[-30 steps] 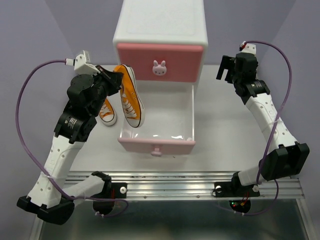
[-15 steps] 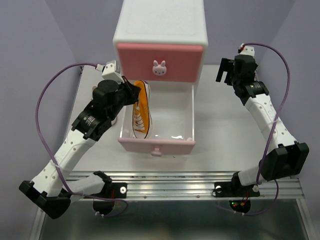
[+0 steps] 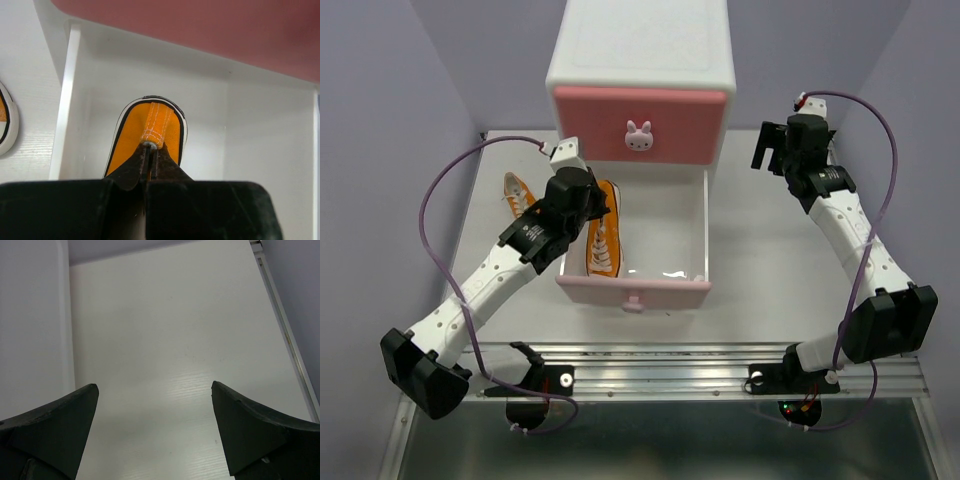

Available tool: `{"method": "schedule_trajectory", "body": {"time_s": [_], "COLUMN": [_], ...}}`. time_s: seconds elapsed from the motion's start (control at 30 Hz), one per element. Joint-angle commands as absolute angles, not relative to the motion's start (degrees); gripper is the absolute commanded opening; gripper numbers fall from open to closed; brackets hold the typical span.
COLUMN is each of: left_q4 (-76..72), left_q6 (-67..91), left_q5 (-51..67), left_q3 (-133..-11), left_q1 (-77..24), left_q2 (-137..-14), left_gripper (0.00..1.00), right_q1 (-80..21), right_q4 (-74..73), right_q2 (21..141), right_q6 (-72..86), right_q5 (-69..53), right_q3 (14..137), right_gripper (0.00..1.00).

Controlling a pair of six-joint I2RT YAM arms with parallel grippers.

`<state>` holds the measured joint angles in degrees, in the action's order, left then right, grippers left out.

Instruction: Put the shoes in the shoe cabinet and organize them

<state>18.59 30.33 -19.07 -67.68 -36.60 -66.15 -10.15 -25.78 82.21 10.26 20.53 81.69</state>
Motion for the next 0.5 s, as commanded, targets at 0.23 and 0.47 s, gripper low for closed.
{"method": "schedule_trajectory", "body": {"time_s": [0.23,0.47], "left_q4": [10.02,8.09], "left_q6": [32.43,33.39], "left_q5": [-23.65,-25.13], "left_q3": [-64.78,-61.79], "left_q1": [-37.0,-37.0], "left_q2": [-67.76,-70.04], "left_gripper": [0.0,0.0], "right_q1": [-9.93,-9.93], "right_q4": [-23.03,-21.71], "right_q2": [81.04,81.21], "right_q6": [8.53,8.96], "right_q5": [21.44,22.06], "right_q3": [81.65,81.21], "right_gripper": [1.0,1.0]}}
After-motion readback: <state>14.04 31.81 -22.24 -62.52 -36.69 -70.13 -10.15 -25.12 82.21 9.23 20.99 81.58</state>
